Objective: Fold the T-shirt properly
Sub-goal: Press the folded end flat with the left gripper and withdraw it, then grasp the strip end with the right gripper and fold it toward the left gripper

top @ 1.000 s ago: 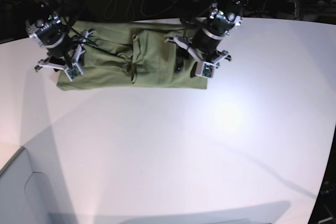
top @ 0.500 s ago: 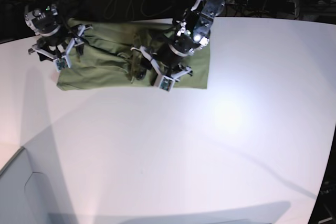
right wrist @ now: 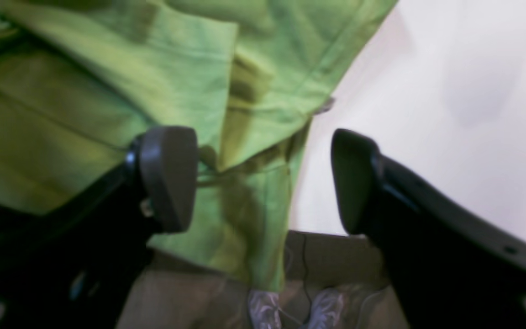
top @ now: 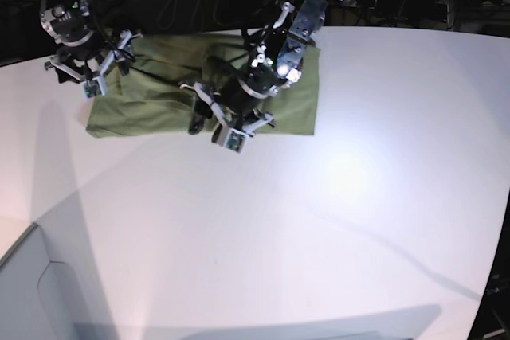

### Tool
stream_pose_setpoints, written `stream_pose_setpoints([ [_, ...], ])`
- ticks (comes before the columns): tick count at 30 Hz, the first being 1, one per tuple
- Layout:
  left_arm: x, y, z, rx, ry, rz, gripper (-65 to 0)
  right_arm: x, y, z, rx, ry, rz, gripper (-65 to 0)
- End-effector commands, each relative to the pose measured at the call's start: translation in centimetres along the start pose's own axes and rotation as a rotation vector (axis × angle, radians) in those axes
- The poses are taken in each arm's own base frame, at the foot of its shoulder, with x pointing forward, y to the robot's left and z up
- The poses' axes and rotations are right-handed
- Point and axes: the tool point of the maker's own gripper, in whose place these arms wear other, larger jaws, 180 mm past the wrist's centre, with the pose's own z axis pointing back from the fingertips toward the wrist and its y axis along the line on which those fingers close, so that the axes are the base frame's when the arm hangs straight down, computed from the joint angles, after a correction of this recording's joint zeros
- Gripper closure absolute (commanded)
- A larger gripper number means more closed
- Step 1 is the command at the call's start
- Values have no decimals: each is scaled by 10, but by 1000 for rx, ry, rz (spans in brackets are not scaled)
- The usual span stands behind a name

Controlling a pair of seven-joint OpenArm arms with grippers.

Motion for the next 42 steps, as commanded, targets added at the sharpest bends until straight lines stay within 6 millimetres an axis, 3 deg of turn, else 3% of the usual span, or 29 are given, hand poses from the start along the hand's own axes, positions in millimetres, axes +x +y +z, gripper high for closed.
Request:
stream_pose_setpoints([
  [1,31,-6,6,-18,-95,-10,-272,12,-1,1,4,-44,16,-463],
  [7,54,40,61,91,-185,-76,-272,13,0,-9,21,-43,-1,-489],
  [11,34,91,89,225,-148,-59,-272,6,2,-26,55,-17,-28,-487],
  [15,10,120,109,312,-97,-39,-272,-7,1,-39,84,24,-39,-487],
  [20,-7,133,122,359,-62,-12,-270,-18,3,-52,114,64,-56,-485],
  [28,-32,130,131,368,-7,14,-269,-23,1,-66,139,87,-71,-483],
  [33,-36,150,146,435,-5,34,-269,-23,1,-77,160,98,-85,-480],
  [36,-38,164,156,479,-2,41,-269,-25,4,-80,172,106,-91,-415],
  [42,-37,177,166,524,-8,44,-269,-25,18,-85,212,116,-73,-152],
])
